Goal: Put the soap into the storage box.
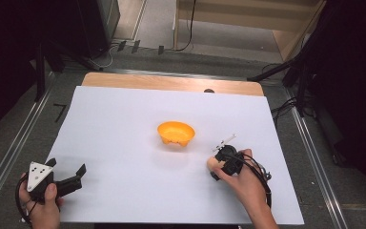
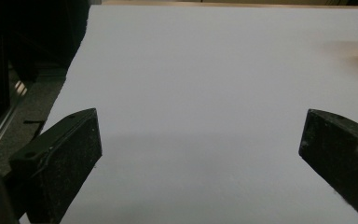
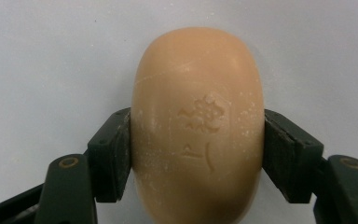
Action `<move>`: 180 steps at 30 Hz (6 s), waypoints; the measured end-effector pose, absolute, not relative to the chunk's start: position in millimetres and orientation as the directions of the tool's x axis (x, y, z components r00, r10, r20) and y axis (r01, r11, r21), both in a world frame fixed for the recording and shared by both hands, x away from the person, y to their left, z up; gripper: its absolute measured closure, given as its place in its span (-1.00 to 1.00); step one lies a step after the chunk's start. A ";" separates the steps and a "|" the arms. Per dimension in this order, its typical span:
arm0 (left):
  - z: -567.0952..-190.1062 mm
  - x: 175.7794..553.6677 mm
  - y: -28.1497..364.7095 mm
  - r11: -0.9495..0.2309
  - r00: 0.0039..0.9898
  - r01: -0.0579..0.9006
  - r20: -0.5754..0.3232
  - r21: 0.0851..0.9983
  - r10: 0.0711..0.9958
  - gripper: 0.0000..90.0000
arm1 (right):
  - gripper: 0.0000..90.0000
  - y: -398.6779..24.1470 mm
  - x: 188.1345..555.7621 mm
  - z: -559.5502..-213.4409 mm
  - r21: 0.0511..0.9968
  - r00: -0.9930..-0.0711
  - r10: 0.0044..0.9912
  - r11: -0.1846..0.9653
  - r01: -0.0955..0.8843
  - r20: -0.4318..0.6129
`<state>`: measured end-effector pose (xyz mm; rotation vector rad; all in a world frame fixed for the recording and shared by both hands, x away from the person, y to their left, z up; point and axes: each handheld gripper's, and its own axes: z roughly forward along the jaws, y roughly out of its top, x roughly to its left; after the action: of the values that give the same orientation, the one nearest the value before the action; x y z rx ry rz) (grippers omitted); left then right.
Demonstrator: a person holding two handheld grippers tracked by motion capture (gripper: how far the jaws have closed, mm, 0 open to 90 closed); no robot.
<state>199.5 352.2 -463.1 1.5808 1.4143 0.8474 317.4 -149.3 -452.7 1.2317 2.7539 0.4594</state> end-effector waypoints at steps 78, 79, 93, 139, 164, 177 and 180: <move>-463.3 199.7 352.7 -0.014 0.138 0.426 -0.050 0.905 0.989 -1.00 | -0.26 -90.7 381.2 -373.6 0.411 -0.926 0.354 0.869 0.275 -0.129; -463.3 199.6 352.7 -0.014 0.138 0.426 -0.050 0.905 0.989 -1.00 | -0.26 -87.5 381.8 -372.2 0.411 -0.931 0.337 0.875 0.256 -0.136; -463.3 199.7 352.8 -0.014 0.139 0.427 -0.050 0.904 0.989 -1.00 | -0.26 -68.7 397.3 -373.4 0.401 -0.962 0.229 0.903 0.153 -0.148; -463.4 199.2 353.5 -0.013 0.144 0.420 -0.053 0.907 0.988 -1.00 | -0.32 -38.5 427.3 -381.7 0.465 -0.977 0.204 0.872 0.152 -0.063; -463.3 199.4 352.6 -0.017 0.143 0.423 -0.048 0.906 0.989 -1.00 | -0.98 -94.0 391.6 -397.4 0.540 -0.886 0.464 0.748 0.385 -0.011; -463.3 199.4 352.5 -0.018 0.141 0.424 -0.047 0.906 0.989 -1.00 | -1.00 -127.7 366.9 -411.0 0.595 -0.827 0.561 0.662 0.455 0.008; -463.3 199.4 352.5 -0.018 0.141 0.424 -0.047 0.906 0.989 -1.00 | -1.00 -134.3 364.5 -414.0 0.614 -0.817 0.576 0.634 0.470 0.030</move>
<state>199.4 352.5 -463.3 1.5763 1.4090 0.8459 364.5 -134.3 -414.0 0.8670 2.6847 0.9356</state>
